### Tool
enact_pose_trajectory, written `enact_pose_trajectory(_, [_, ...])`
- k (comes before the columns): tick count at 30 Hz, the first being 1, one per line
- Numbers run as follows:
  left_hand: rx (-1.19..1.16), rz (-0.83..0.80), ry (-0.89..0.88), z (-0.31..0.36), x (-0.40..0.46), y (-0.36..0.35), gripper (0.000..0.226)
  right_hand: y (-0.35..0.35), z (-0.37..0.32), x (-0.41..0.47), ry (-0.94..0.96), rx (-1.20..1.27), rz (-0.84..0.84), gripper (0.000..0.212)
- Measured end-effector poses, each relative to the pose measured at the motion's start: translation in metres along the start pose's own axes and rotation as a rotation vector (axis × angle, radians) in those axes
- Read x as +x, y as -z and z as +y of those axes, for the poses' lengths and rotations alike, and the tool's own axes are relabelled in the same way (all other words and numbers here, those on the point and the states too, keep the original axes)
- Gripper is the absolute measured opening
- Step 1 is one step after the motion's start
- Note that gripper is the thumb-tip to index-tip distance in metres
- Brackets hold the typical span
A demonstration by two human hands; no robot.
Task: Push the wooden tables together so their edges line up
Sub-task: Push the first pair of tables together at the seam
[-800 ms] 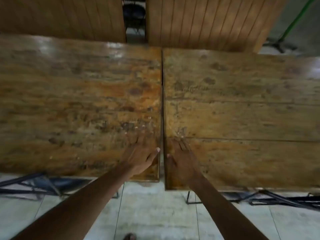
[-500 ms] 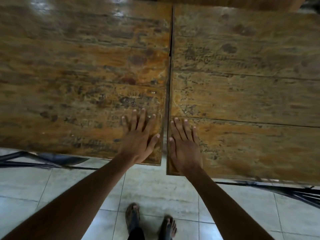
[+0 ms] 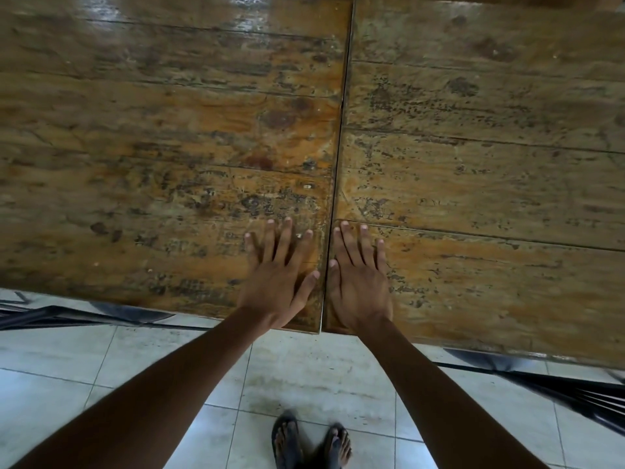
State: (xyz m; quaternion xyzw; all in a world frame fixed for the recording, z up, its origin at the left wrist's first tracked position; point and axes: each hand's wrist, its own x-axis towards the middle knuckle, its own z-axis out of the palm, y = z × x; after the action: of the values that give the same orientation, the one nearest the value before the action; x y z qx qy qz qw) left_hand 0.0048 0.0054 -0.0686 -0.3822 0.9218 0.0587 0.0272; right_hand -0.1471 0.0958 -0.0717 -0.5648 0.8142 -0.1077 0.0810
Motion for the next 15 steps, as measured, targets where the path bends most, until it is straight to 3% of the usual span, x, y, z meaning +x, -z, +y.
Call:
enact_pose_trajectory(5, [-0.011,-0.041,0.008,0.002,0.003,0.001,0.069,-0.001,0.002,0.005,0.006,-0.004,0.005,0.057])
enact_pose_trajectory(8, [0.001,-0.157,0.038,0.003,0.007,0.009,0.069,0.000,0.000,0.002,0.003,0.003,-0.055,0.058])
enact_pose_trajectory(11, [0.033,-0.369,0.043,0.006,0.013,0.049,0.070,0.021,-0.003,0.013,-0.042,-0.027,-0.303,0.060])
enact_pose_trajectory(13, [0.031,-0.396,0.016,0.006,0.002,0.086,0.068,0.057,-0.017,0.024,-0.089,-0.081,-0.505,0.060])
enact_pose_trajectory(15, [-0.003,-0.366,-0.033,0.000,-0.016,0.118,0.065,0.090,-0.040,0.027,-0.094,-0.086,-0.593,0.060])
